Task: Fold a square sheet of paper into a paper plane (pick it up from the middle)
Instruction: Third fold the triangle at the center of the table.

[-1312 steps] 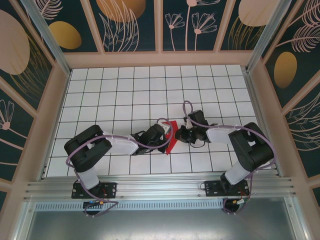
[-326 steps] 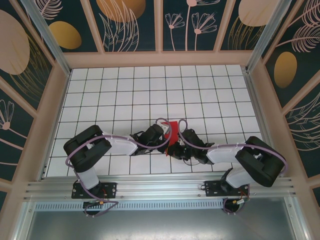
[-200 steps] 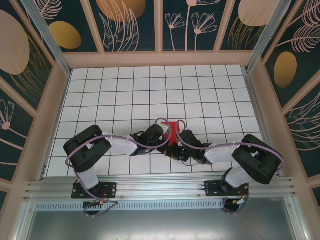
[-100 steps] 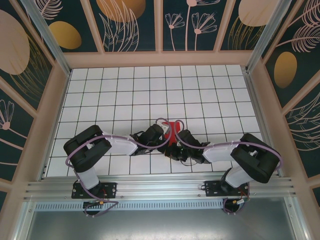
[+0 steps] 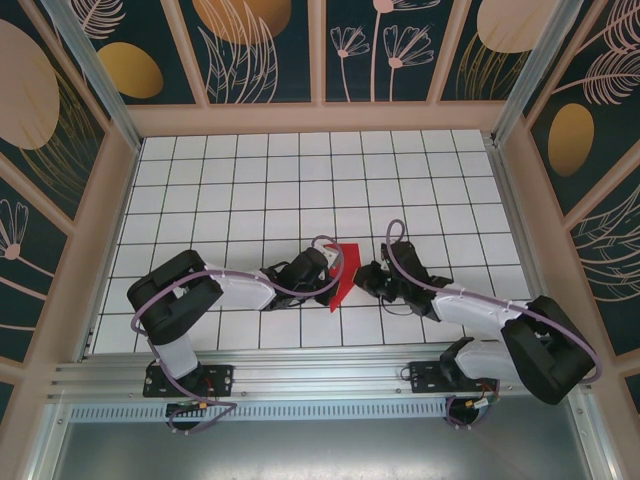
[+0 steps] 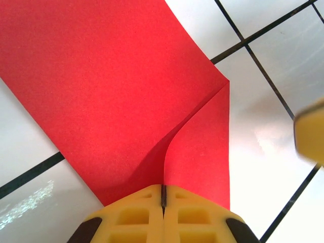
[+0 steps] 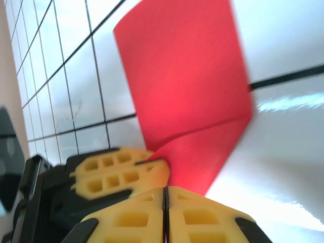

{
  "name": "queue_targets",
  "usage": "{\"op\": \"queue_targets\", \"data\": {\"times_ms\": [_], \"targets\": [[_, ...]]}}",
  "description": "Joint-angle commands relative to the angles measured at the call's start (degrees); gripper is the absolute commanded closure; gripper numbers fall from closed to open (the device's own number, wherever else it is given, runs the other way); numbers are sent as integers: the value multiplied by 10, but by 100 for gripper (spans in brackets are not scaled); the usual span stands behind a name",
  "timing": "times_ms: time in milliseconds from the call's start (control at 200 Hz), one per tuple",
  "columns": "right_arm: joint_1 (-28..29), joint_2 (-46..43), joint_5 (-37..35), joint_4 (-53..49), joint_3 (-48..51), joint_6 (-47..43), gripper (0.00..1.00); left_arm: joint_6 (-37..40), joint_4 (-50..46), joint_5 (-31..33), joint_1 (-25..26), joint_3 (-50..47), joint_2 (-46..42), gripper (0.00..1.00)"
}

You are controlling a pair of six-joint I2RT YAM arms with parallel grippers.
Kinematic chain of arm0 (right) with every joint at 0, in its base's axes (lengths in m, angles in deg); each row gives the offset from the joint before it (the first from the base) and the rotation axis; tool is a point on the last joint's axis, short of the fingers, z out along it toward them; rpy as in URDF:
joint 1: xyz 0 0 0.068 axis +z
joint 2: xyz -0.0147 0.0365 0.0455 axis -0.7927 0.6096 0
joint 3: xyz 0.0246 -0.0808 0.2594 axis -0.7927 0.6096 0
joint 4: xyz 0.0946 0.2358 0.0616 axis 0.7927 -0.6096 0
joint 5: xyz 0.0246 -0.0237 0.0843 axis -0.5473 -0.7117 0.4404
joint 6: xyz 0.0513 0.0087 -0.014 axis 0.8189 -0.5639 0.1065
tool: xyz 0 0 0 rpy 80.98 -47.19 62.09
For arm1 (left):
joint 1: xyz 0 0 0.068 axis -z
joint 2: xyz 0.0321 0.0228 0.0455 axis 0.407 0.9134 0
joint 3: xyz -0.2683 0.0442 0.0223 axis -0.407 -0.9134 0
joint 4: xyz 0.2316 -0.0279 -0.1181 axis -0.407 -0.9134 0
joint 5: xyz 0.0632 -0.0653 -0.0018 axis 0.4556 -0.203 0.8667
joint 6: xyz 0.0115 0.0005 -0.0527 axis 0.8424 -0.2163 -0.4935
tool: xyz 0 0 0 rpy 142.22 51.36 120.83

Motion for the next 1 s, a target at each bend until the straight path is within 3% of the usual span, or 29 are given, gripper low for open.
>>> {"op": "queue_targets", "data": {"times_ms": [0, 385, 691, 881, 996], "targets": [[-27, 13, 40, 14, 3, -38, 89, -4, -19, -3, -2, 0, 4, 99], [-50, 112, 76, 43, -60, -61, 89, -3, -19, -3, -2, 2, 9, 99], [-50, 173, 39, 22, -50, -69, 89, -2, -20, -3, -2, 3, 12, 99], [-50, 139, 54, -1, -70, -81, 89, 1, -23, -2, -2, 1, 11, 99], [-83, 113, 57, 1, -73, -84, 88, 0, -23, -1, -2, -3, 9, 99]]}}
